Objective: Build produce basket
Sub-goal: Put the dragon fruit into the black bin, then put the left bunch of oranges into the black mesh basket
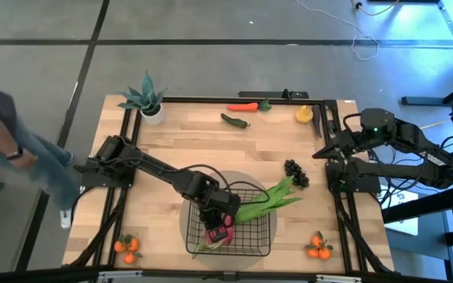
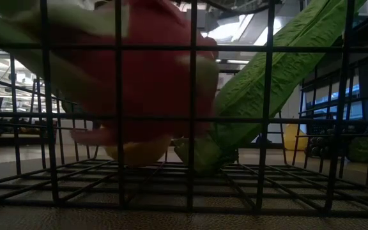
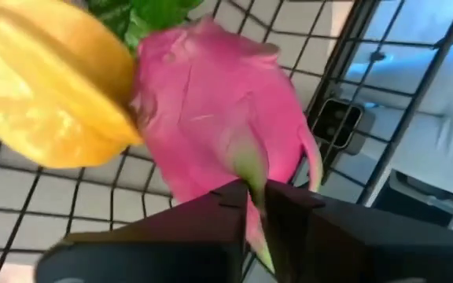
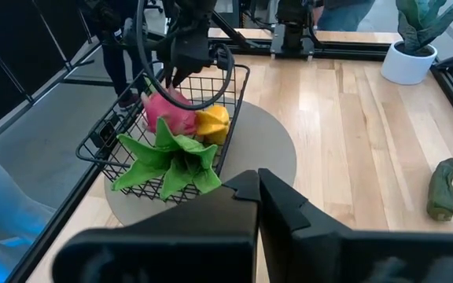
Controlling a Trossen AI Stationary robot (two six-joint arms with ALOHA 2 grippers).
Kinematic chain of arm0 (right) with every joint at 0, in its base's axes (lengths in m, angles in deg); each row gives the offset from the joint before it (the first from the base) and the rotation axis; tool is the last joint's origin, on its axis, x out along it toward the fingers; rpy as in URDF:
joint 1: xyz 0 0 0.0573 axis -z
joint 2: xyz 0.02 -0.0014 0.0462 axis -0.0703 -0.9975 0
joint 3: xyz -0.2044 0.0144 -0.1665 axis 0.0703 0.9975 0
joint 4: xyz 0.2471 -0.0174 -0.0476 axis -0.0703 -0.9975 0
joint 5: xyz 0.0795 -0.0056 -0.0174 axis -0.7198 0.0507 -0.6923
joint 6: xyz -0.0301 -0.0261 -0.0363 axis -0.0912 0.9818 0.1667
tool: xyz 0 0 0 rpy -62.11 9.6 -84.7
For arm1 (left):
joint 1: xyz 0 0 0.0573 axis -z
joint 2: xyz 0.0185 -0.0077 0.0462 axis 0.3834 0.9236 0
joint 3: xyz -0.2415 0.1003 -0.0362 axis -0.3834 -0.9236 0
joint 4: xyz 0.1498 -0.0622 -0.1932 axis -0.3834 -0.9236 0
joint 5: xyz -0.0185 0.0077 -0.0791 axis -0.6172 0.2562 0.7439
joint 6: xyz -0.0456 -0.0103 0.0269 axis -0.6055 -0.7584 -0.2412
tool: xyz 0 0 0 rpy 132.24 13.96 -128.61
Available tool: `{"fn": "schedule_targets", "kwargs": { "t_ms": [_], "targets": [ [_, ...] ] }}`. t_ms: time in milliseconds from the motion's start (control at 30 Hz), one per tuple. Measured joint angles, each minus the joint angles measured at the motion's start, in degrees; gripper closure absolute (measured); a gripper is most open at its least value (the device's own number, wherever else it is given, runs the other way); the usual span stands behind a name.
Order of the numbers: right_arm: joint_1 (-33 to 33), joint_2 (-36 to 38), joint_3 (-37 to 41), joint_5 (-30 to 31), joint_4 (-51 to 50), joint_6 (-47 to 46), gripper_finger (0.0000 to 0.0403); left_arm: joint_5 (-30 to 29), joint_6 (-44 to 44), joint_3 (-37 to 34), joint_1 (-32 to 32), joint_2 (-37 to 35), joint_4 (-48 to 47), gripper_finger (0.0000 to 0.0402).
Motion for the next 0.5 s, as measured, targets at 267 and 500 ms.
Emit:
{"fn": "schedule_targets", "kwargs": {
  "t_ms": [267, 500],
  "targets": [
    [0.01, 0.0, 0.0, 0.04, 0.0, 0.02, 0.0402, 1.43, 0.15, 0.0, -0.26, 0.0, -0.13, 0.0319],
    [0.02, 0.0, 0.0, -0.91, -0.12, 0.98, 0.0402, 2.62, -0.97, 0.0, -1.28, -1.22, -0.64, 0.0316]
  ]
}}
